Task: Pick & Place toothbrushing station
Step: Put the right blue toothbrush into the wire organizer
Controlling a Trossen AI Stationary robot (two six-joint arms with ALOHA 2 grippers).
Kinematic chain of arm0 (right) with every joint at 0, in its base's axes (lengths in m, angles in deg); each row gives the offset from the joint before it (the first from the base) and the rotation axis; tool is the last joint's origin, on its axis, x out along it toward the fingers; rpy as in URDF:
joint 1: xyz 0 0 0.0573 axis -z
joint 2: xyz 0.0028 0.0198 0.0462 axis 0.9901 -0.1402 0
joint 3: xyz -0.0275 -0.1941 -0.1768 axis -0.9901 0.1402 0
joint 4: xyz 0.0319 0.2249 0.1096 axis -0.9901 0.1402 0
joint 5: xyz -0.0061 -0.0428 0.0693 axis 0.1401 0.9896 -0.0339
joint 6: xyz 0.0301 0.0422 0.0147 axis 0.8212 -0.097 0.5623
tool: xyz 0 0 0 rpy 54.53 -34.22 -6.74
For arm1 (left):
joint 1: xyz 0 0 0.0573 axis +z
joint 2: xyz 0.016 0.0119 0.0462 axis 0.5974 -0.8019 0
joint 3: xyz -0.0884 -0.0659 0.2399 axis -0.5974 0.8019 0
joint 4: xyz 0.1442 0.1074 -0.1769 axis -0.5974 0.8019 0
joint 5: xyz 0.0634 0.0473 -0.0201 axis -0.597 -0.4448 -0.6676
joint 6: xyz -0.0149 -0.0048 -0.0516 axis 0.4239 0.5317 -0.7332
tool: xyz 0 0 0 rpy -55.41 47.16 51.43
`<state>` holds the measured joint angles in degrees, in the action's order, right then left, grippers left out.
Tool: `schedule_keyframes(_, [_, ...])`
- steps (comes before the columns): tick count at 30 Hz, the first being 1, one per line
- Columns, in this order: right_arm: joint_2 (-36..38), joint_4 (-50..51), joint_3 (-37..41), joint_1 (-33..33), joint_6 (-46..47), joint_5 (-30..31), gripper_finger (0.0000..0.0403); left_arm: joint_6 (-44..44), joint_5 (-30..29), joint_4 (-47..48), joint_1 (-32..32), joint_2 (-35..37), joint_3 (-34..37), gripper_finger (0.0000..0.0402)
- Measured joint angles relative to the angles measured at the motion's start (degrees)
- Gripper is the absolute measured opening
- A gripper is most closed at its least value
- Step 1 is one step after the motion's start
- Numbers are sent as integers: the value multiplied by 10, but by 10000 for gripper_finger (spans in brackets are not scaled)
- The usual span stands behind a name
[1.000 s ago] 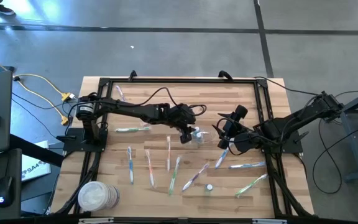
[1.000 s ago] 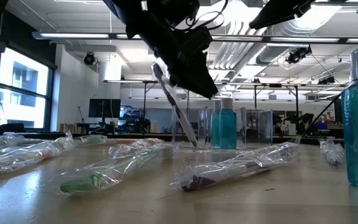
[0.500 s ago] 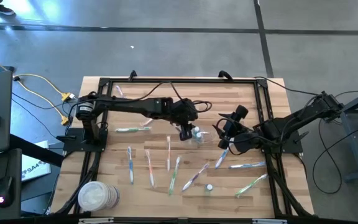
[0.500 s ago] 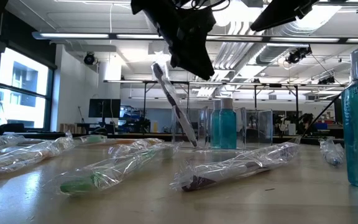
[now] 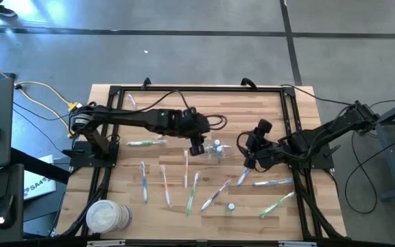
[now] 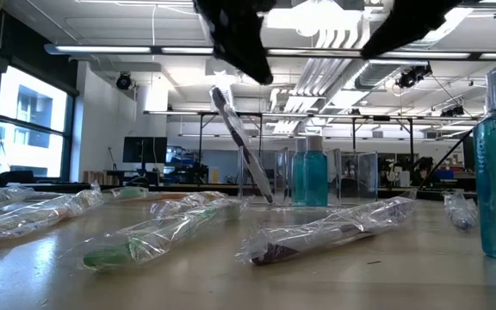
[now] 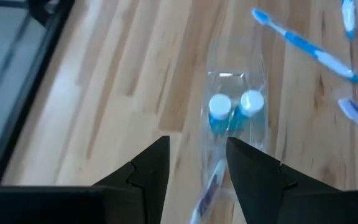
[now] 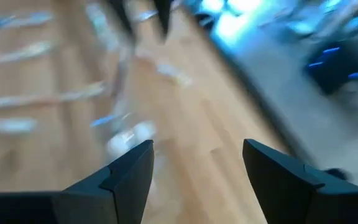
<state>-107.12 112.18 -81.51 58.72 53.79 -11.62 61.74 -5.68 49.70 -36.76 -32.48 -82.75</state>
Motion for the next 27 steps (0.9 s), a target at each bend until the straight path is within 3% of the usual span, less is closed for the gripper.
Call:
schedule_keyframes(5, [0,42,0,-1,9,-181,240,-12,-54,43,-37,29,0,157])
schedule_keyframes(11, [-9,33,0,-26,6,-367,240,-101,-160,191,-86,50,1,157])
schedule_keyframes(15, [-19,39,0,-49,43,-376,240,-163,-211,251,-116,53,1,157])
schedule_keyframes(27, [-66,196,0,-79,330,-429,240,-233,-224,308,-153,54,6,157])
